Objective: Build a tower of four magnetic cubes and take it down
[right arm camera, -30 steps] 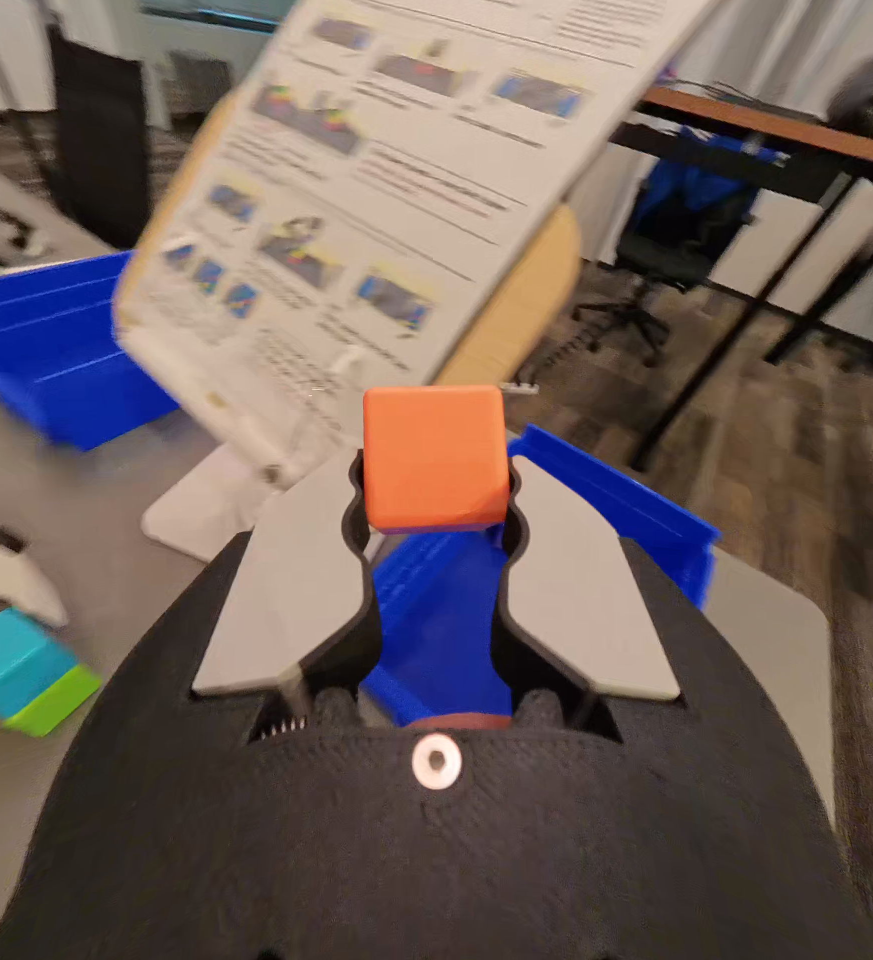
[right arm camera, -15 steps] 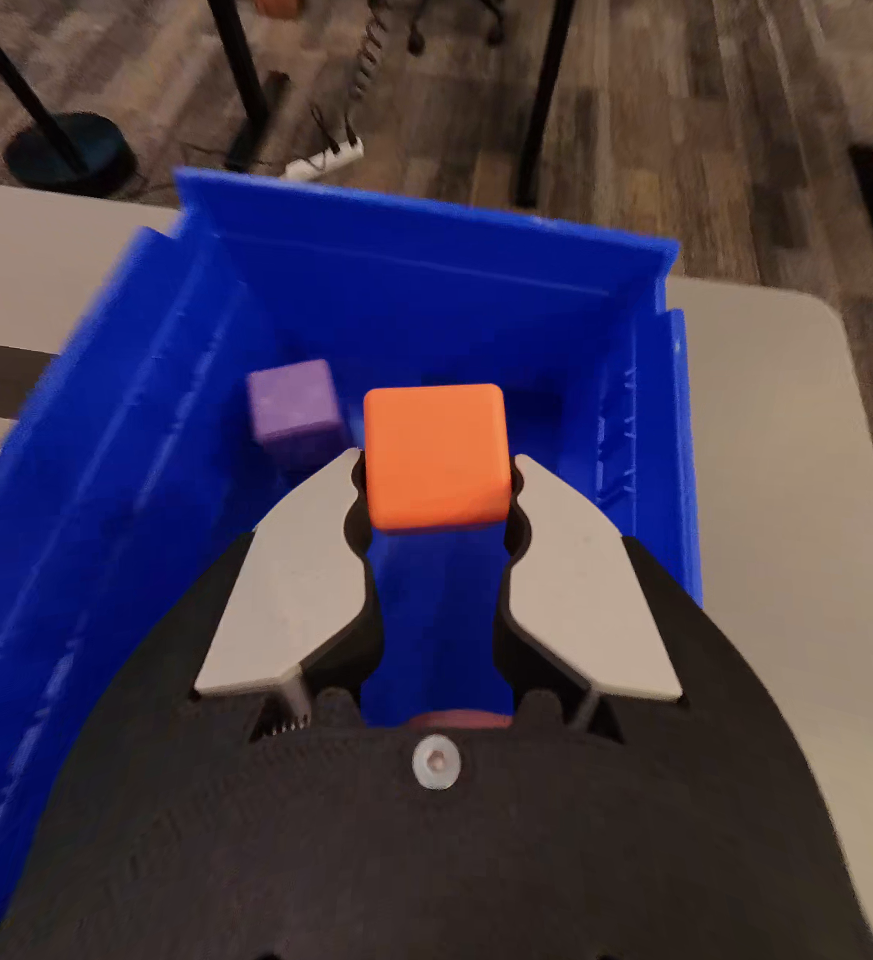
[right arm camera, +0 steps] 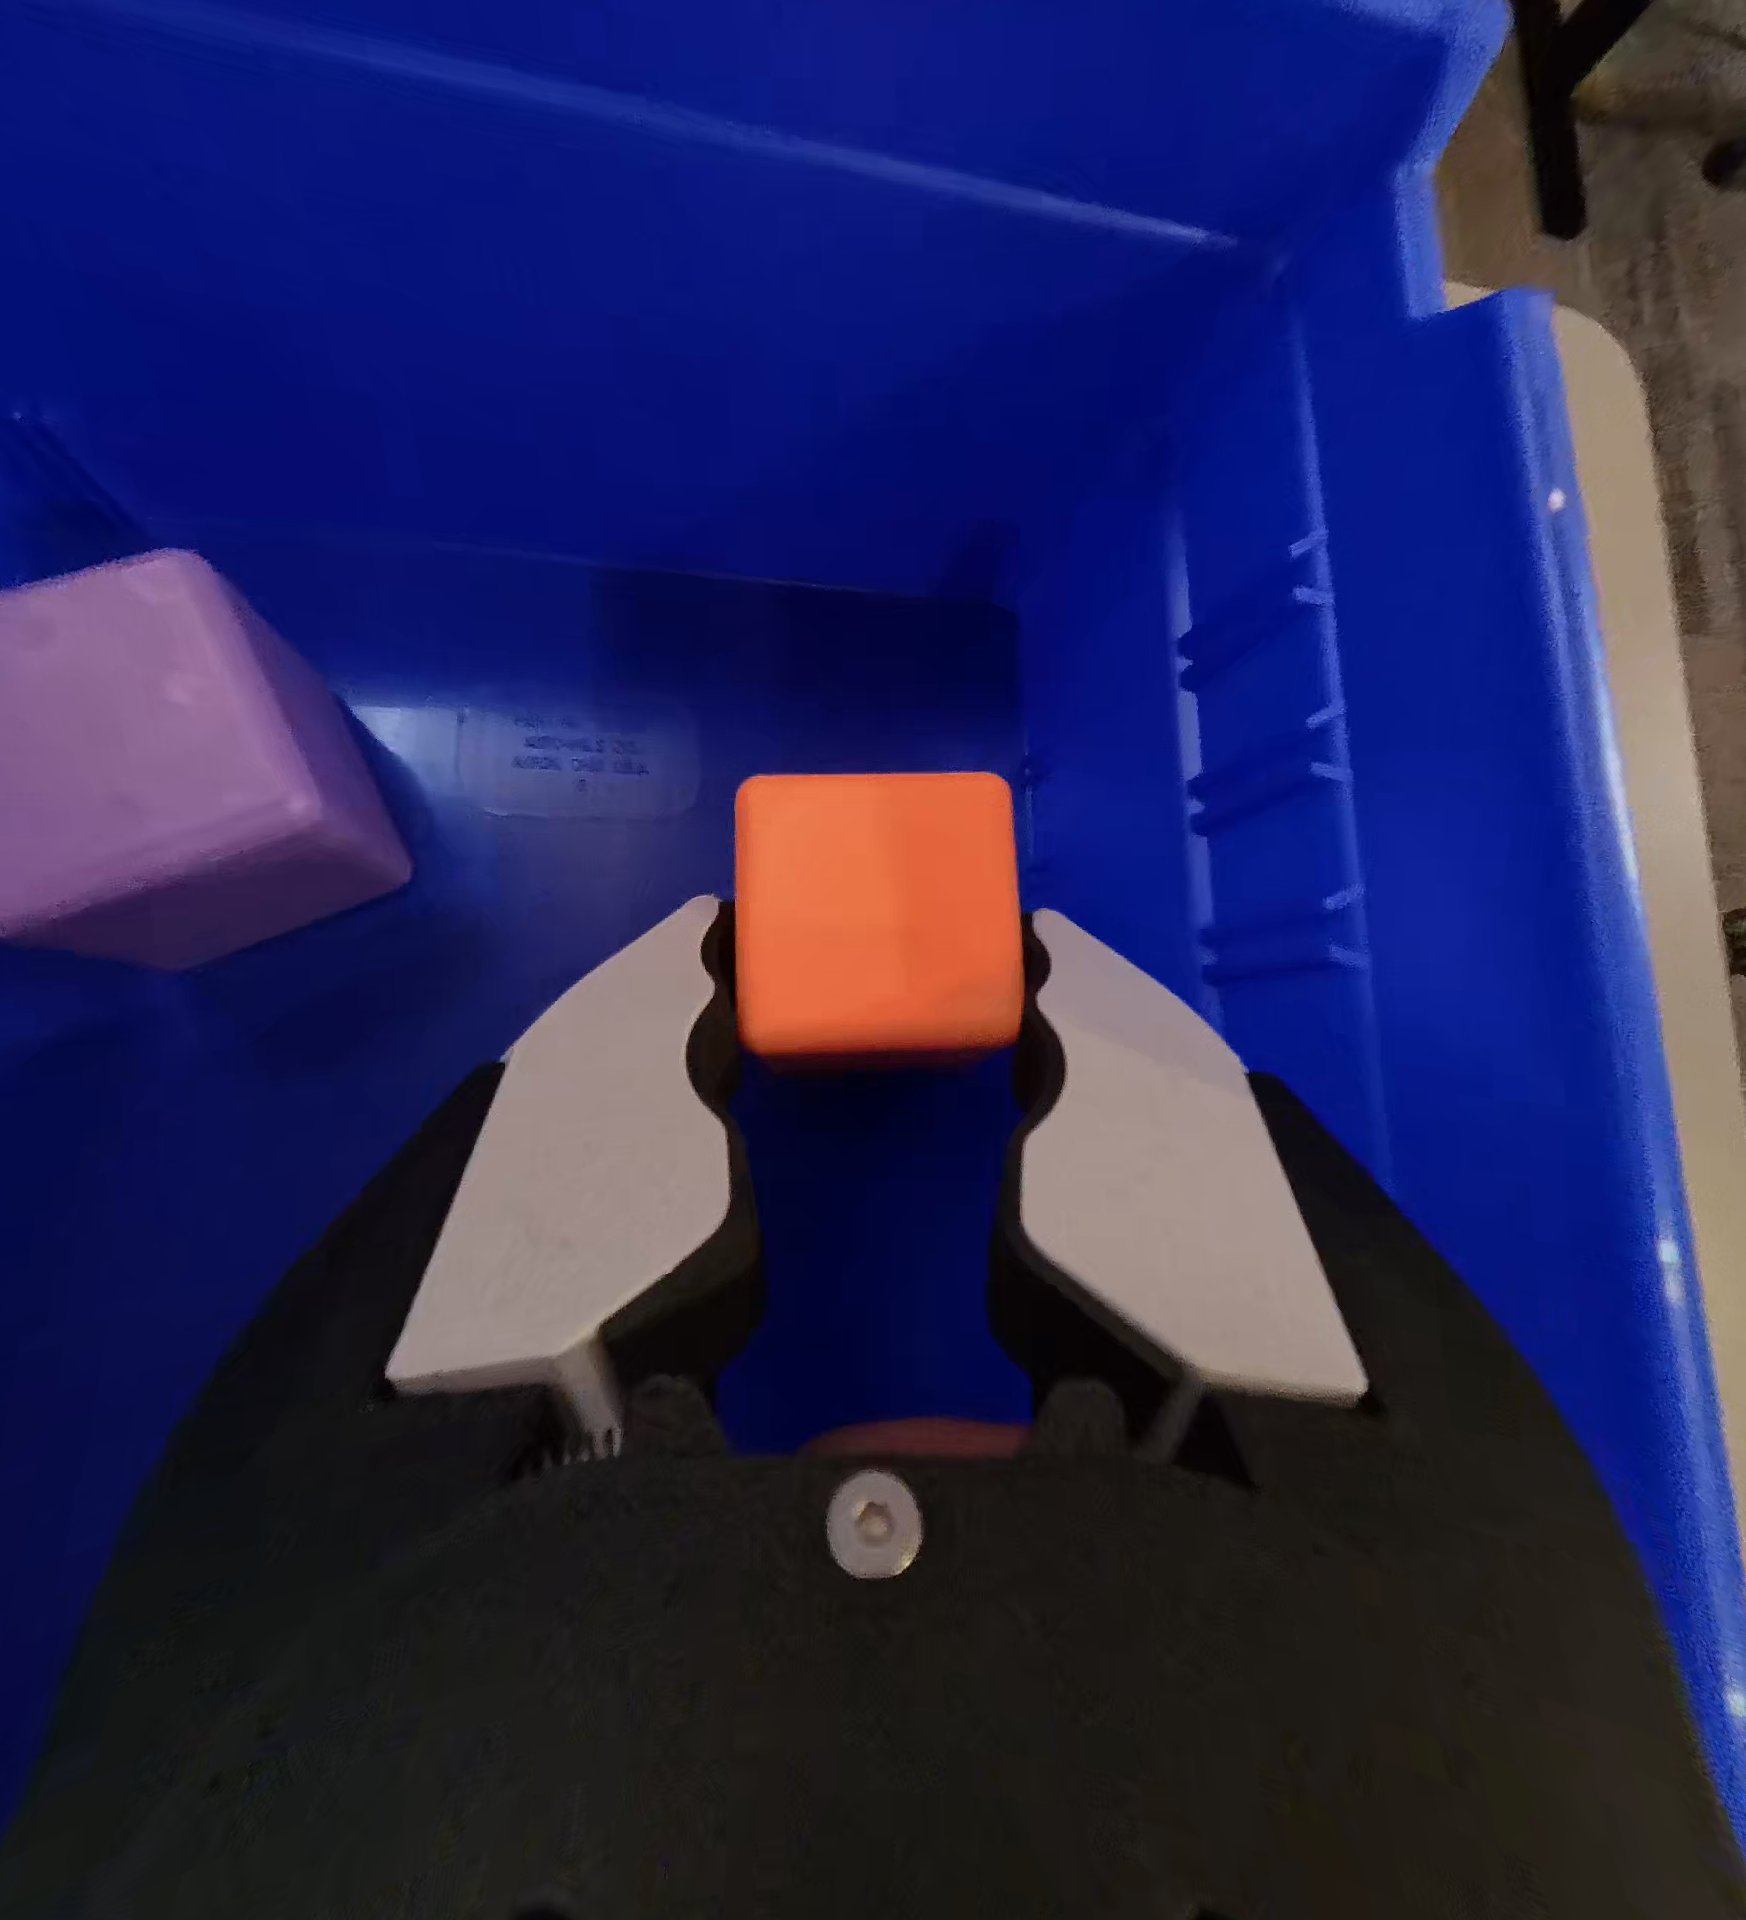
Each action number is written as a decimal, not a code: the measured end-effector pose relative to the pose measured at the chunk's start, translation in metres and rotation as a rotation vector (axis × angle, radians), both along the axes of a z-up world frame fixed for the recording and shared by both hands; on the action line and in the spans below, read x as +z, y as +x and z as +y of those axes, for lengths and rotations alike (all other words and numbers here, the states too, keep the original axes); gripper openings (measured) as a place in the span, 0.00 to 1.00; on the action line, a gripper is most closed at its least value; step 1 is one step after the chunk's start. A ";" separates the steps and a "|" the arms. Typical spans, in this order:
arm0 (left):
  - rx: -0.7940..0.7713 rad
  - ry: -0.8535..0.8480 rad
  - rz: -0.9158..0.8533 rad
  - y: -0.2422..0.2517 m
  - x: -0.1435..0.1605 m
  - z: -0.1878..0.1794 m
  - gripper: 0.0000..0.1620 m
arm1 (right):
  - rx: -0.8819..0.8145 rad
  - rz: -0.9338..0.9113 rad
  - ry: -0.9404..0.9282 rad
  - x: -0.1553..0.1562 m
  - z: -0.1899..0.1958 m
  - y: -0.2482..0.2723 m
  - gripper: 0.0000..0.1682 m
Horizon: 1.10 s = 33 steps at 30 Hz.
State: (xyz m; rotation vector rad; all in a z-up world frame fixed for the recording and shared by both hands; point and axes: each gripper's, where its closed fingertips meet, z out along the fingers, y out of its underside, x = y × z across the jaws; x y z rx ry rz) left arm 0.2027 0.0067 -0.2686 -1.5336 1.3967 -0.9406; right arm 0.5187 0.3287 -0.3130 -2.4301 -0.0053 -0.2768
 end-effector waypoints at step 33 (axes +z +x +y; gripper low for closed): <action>-0.019 -0.023 0.141 -0.006 -0.020 -0.006 0.42 | 0.805 0.235 0.454 0.140 -0.216 -0.194 0.19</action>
